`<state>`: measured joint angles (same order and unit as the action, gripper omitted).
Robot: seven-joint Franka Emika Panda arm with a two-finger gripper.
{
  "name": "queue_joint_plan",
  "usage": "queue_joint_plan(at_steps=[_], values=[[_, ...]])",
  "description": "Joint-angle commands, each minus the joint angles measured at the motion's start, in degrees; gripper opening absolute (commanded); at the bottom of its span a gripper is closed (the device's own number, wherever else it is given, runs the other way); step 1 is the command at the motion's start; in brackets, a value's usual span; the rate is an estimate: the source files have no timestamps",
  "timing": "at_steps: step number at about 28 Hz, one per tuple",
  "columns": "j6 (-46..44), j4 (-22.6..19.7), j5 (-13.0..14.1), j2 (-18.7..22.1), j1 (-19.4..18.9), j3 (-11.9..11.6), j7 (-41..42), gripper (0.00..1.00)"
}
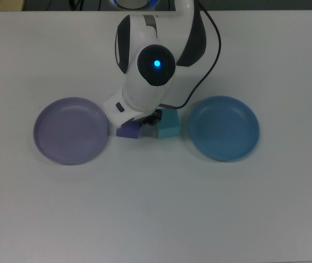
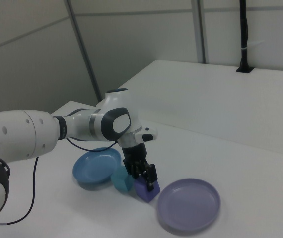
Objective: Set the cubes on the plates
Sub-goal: 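Lift the purple cube and set it onto the lavender plate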
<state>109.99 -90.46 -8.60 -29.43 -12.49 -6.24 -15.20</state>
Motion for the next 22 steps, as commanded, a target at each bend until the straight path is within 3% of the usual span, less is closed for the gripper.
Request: queue_joint_plan(at_steps=[1,6,17,21,22], values=[[0.66,0.71,0.68,3.13,0.54,-0.88,-0.98,0.0],[0.48,0.89,4.64,6.65,4.92,-1.15,0.69,0.0],[1.54,0.9,4.82,5.26,14.07,-1.06,5.08,0.0],[1.63,0.89,4.55,4.2,14.69,-1.06,5.79,0.0],[1.63,0.89,4.47,3.85,14.69,-1.06,5.88,0.05]])
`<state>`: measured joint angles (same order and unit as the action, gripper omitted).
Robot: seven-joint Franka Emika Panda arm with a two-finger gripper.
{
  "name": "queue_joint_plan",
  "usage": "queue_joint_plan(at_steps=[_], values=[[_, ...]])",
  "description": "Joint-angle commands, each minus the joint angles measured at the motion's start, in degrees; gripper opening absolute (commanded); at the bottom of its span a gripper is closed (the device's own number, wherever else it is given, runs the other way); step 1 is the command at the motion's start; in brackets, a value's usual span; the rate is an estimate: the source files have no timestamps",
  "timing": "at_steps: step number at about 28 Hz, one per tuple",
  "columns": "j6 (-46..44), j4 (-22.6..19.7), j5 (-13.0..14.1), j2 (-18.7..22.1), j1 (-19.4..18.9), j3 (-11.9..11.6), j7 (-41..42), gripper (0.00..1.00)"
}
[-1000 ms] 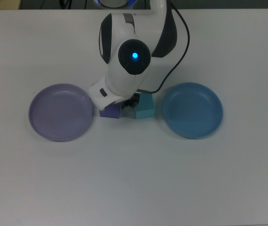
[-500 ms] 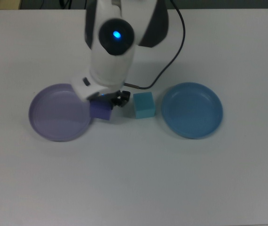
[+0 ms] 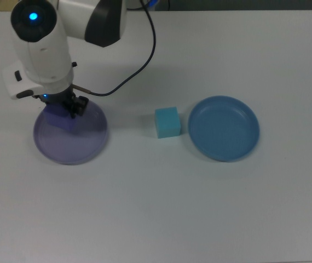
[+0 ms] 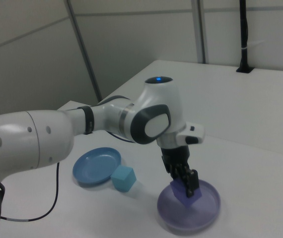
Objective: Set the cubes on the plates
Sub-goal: 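Lift the purple cube and set it onto the lavender plate, then release the purple cube and move the gripper down over the teal cube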
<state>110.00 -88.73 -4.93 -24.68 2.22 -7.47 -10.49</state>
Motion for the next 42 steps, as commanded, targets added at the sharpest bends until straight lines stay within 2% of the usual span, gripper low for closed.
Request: queue_joint_plan(at_steps=[1,2,4,14,18,26,31,42], values=[[1.71,-0.83,0.8,-1.07,-0.02,0.17,1.17,0.17],[1.88,-0.83,0.71,-1.16,0.07,0.17,1.26,0.38],[2.76,-0.92,0.62,-1.16,-0.11,0.17,1.08,1.0],[2.68,-1.01,-1.05,-0.98,-0.37,0.26,0.99,1.0],[2.24,-0.92,-1.05,1.03,-1.33,0.88,0.73,1.0],[-5.32,-0.92,-0.79,4.29,-11.51,0.88,0.12,1.0],[-5.76,-1.18,-0.61,3.77,-16.18,0.88,-3.47,1.0],[-5.06,-1.27,-1.14,0.86,-20.06,0.88,-4.81,1.0]])
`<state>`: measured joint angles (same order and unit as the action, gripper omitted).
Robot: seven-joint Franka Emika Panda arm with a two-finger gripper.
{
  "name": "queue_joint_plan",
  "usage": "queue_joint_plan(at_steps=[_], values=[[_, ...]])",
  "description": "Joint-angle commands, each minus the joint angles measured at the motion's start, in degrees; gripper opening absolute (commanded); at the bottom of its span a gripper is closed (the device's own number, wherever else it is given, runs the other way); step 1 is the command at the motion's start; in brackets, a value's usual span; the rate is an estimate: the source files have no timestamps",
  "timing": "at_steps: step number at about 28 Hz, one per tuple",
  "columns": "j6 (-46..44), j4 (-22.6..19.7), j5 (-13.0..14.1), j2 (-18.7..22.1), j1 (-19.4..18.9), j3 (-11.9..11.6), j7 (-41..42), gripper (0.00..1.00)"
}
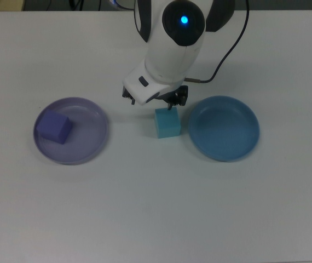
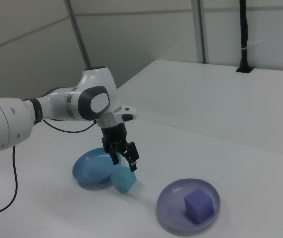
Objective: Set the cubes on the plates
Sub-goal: 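Release the purple cube and move the gripper down over the teal cube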
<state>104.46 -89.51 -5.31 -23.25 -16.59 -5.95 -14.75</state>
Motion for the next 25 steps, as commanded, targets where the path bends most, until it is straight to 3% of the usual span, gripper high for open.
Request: queue_joint_plan(at_steps=[1,9,25], values=[[0.57,-0.49,-0.84,-0.65,-1.68,-0.56,-0.54,1.0],[1.89,-0.76,-1.37,-1.71,-4.32,-0.56,-2.83,1.0],[5.67,-0.67,-4.27,-6.63,-4.76,-0.56,-4.23,1.0]])
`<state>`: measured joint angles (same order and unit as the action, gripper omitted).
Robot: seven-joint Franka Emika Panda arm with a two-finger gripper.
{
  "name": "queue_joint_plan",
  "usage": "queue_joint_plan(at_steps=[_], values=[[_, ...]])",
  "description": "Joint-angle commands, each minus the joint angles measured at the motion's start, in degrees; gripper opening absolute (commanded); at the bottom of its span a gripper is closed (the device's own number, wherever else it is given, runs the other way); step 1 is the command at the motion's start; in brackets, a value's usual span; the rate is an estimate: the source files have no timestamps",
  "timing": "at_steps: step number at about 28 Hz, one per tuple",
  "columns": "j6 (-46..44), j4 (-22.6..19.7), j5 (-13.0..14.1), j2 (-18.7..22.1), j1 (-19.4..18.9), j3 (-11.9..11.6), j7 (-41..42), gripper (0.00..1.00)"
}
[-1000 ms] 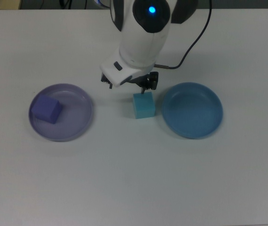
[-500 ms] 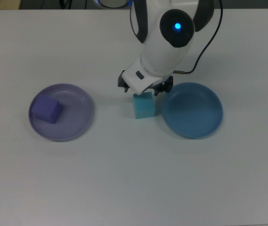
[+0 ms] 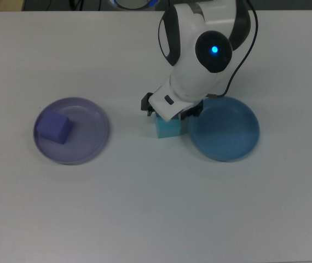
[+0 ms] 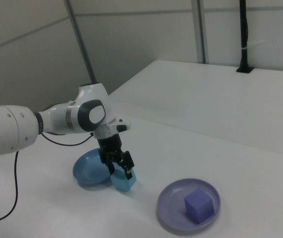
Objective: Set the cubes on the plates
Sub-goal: 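Close the gripper on the light teal cube and lift it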
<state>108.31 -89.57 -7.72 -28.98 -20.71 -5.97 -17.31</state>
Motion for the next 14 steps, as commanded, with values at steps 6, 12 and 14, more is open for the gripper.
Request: queue_joint_plan(at_steps=[6,12,14], values=[[3.48,-0.69,-5.37,-2.84,-2.4,-0.36,-7.46,0.7],[3.49,-0.07,-4.94,-2.32,-2.49,0.79,-10.27,0.0],[3.31,0.01,-4.94,-1.7,-2.49,0.79,-10.9,0.0]])
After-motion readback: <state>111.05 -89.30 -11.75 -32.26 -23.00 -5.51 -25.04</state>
